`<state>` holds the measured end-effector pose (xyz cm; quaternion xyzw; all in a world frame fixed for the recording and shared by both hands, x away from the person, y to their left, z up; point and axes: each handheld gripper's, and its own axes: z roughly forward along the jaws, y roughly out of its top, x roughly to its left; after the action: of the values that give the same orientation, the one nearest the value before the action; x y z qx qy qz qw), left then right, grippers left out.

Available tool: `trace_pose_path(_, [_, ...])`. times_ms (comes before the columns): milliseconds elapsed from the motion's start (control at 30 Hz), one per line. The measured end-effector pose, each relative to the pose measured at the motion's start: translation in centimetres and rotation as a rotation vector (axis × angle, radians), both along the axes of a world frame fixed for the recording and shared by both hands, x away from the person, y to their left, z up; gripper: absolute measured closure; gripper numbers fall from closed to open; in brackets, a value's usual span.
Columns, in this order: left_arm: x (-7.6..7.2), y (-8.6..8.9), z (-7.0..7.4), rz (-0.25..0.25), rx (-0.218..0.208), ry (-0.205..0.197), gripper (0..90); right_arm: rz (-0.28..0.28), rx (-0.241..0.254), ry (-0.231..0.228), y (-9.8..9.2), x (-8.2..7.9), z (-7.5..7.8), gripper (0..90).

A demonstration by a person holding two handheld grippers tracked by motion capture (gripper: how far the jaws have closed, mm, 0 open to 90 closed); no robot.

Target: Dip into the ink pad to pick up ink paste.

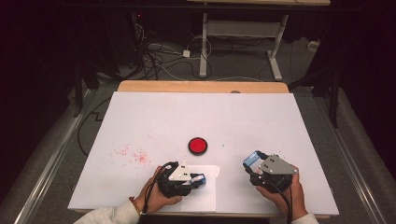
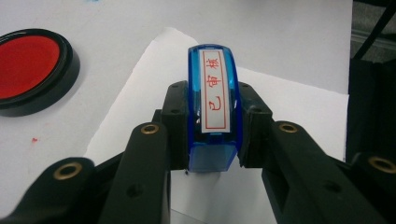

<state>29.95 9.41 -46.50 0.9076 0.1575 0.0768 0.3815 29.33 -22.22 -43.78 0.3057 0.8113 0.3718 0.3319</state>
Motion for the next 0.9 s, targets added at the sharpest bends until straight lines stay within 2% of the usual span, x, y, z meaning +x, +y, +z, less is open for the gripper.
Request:
trace_pose_path(300, [-0.22, -0.41, 0.15, 0.001, 0.038, -0.018, 68.0, 0.006, -0.006, 0.001, 0.14, -0.04, -0.02, 40.5])
trace_pose_path(900, [0.02, -0.32, 0.01, 0.006, 0.033, 0.006, 67.9, 0.007, -0.007, 0.002, 0.12, -0.03, -0.05, 40.5])
